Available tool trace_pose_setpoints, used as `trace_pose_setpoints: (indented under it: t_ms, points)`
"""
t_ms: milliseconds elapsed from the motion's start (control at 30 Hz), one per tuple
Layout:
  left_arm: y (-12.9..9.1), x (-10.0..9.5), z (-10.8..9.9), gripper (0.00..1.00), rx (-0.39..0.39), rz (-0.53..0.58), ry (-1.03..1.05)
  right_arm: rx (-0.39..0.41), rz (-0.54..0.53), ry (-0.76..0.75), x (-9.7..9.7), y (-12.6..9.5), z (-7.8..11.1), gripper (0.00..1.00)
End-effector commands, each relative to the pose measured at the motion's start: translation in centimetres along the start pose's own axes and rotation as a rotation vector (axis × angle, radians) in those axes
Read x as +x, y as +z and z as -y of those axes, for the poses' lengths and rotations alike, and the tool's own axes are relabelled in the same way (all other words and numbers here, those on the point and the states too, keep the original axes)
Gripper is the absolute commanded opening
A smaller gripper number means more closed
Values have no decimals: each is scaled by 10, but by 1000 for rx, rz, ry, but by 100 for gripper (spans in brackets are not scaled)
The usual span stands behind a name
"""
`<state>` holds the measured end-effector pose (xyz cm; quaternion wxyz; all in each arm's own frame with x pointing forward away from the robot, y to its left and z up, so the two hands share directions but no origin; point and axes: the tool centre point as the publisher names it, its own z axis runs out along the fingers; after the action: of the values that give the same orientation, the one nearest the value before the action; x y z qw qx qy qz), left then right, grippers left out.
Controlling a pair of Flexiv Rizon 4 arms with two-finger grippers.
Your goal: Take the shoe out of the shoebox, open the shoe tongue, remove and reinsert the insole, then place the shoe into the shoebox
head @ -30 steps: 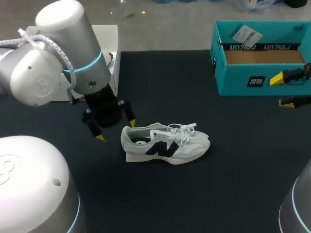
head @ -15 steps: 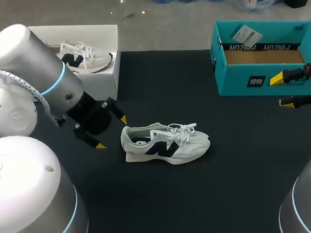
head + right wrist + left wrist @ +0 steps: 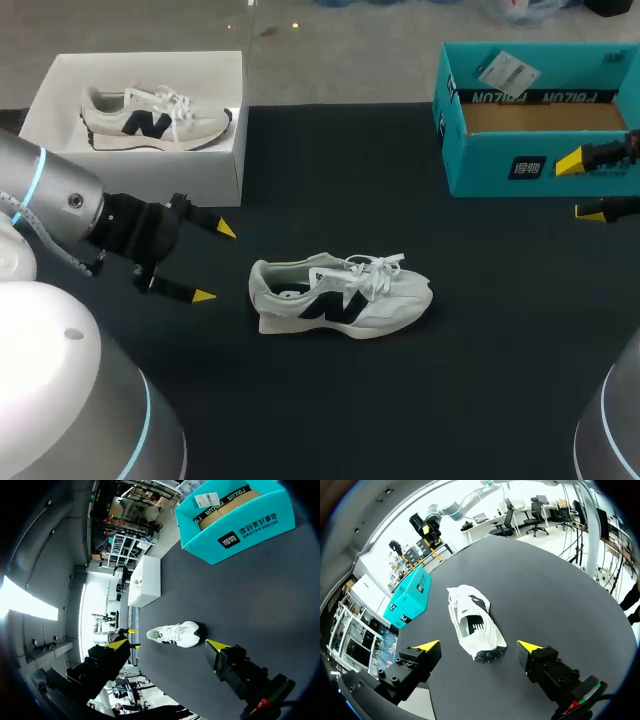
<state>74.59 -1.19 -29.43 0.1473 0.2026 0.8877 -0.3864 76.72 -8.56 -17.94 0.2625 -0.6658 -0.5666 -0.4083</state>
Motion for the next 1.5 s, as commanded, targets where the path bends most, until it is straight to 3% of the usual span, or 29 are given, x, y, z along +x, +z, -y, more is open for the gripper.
trace_pose_setpoints:
  t_ms: [33, 567, 633, 767, 1100, 1500]
  points:
    - [2, -1, -9, 100, 188, -4, -152, 0, 2, 1, 0, 1, 0, 100]
    - [2, -2, -4, 100, 190, -26, -110, 0, 2, 1, 0, 1, 0, 100]
    - [8, 1, -10, 100, 192, -26, -213, 0, 2, 1, 0, 1, 0, 100]
    - [15, 6, -26, 100, 274, 12, -394, 0, 2, 1, 0, 1, 0, 100]
    - [45, 15, -48, 100, 370, -14, -557, 0, 2, 1, 0, 1, 0, 100]
    - [79, 18, -57, 100, 360, 51, -641, 0, 2, 1, 0, 1, 0, 100]
